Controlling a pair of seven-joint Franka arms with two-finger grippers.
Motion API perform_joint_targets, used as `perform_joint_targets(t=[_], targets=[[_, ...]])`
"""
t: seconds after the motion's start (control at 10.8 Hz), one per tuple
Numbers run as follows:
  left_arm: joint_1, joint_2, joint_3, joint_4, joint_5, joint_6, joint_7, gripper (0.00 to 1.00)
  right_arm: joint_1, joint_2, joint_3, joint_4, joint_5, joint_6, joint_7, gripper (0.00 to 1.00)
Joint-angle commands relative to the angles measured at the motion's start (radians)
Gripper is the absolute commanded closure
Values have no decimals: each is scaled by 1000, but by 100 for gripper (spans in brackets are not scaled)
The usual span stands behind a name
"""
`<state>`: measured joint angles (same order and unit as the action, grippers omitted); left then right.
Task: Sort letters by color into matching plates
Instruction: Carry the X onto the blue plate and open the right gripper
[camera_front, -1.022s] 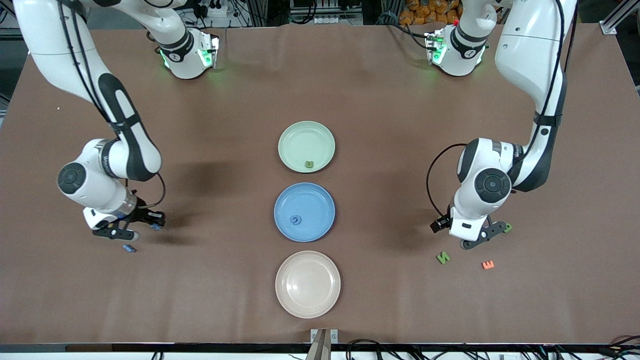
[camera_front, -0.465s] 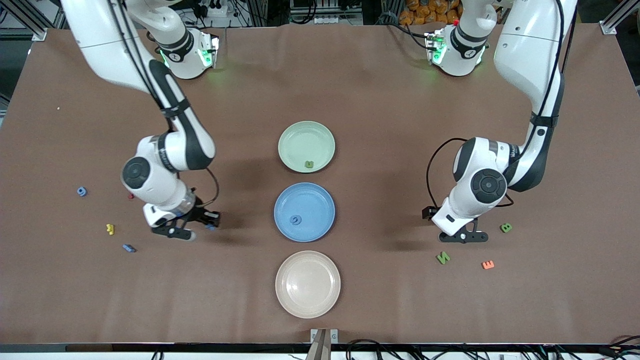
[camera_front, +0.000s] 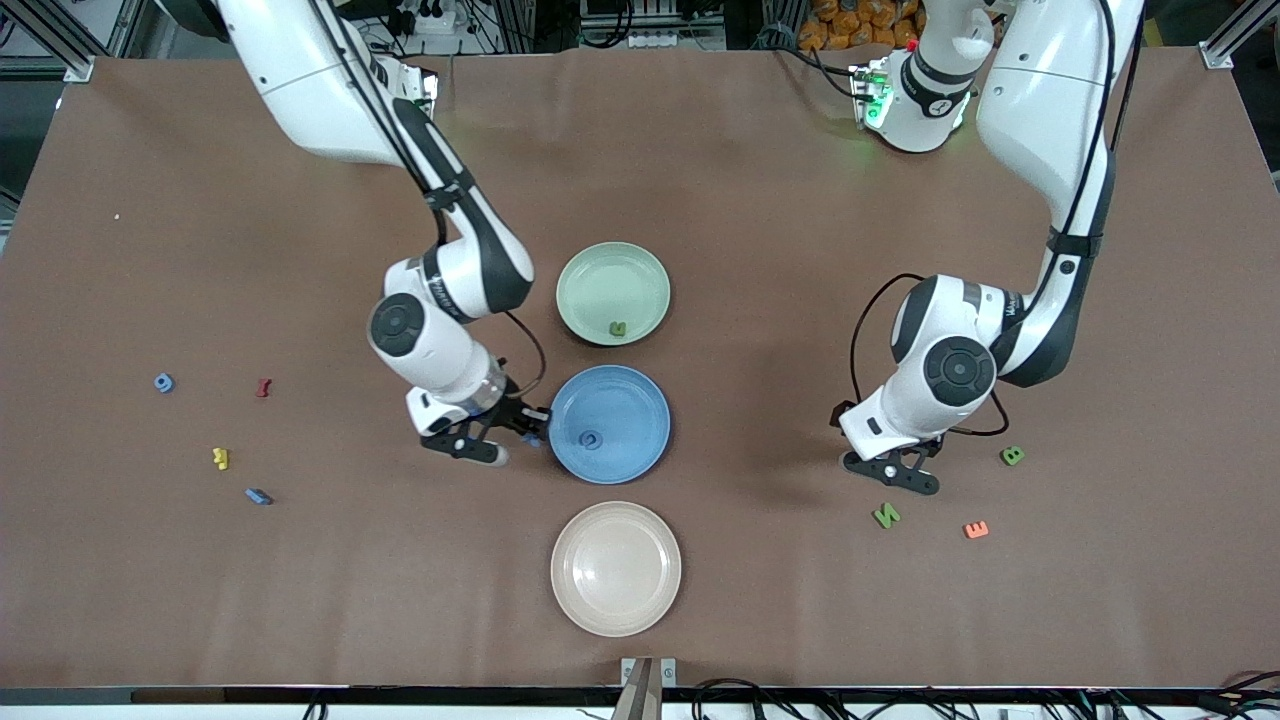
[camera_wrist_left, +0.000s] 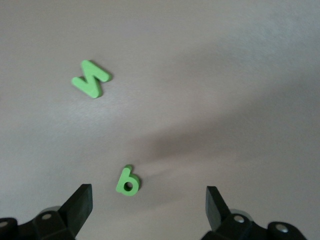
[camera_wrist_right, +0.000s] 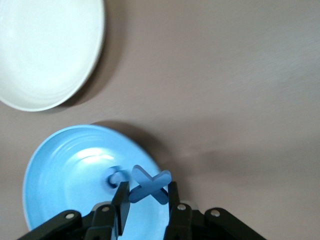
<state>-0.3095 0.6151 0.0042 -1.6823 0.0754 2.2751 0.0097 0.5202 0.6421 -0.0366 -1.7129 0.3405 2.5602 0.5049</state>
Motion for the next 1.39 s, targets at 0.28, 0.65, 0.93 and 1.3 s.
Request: perform_joint_targets(t=[0.28,0.65,0.93,1.3], targets=[[67,40,-9,30,-147,-8,486,0,93,113,30,144,8,24,115,1],[81,26,-7,-43,-180,97,576,0,61,103,30,136,-113,42,155,0],[73,12,-4,-114,-154,205,579,0,-41,77,29,136,-247,-89,48,0],[79,-9,-7,-194,-56,296,588,0,-213,53,26,134,-252,-172,-249,0]])
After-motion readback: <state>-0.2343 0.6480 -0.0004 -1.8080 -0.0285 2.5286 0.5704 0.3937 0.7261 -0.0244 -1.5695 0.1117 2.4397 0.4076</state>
